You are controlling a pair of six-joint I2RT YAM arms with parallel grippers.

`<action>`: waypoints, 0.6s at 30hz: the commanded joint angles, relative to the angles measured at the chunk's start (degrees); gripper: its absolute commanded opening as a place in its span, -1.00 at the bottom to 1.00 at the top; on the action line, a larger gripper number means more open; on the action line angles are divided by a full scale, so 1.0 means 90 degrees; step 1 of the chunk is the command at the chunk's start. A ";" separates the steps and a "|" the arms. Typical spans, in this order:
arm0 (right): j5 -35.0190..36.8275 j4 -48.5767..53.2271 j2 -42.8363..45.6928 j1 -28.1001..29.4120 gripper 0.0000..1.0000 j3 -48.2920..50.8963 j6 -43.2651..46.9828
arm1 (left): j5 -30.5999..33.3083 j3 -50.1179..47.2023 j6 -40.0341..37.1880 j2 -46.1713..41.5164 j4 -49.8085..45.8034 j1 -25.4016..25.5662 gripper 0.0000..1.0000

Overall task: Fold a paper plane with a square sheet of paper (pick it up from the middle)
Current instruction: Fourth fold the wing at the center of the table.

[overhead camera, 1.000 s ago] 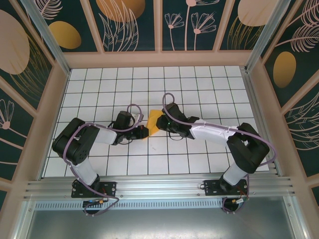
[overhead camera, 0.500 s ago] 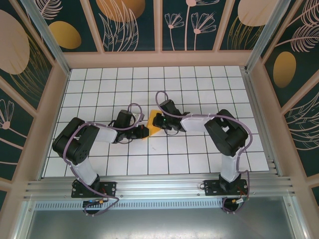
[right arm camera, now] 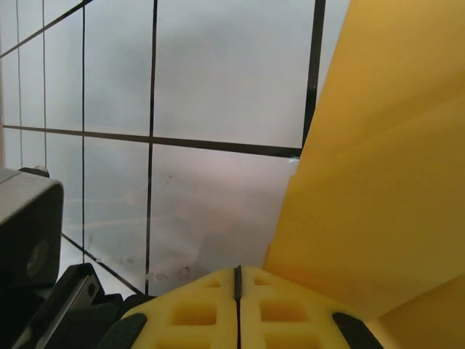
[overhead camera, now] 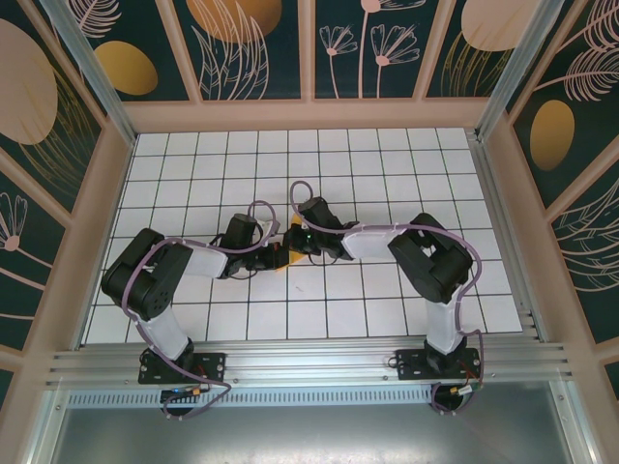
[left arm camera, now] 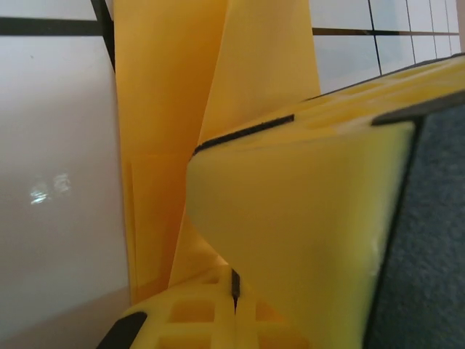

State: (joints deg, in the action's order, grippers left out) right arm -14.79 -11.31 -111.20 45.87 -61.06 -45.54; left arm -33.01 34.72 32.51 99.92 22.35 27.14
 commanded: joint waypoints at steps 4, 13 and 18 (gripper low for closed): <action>-0.0056 -0.0490 -0.0327 -0.0162 -0.82 0.0387 -0.0200 | 0.0611 -0.0331 -0.0094 0.0265 -0.1043 -0.0021 -1.00; -0.0077 -0.0294 -0.0420 -0.0518 -0.79 0.0333 -0.0121 | 0.0680 -0.0496 -0.0089 0.0280 -0.1018 -0.0017 -1.00; 0.0046 0.0167 -0.0493 -0.0741 -0.77 -0.0064 0.0076 | 0.0691 -0.0596 -0.0058 0.0275 -0.0972 -0.0017 -1.00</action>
State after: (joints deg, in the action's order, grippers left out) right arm -17.58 -13.67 -113.69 41.58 -59.59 -46.59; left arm -32.51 33.23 32.56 99.68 24.91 27.18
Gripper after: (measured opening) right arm 0.115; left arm 0.050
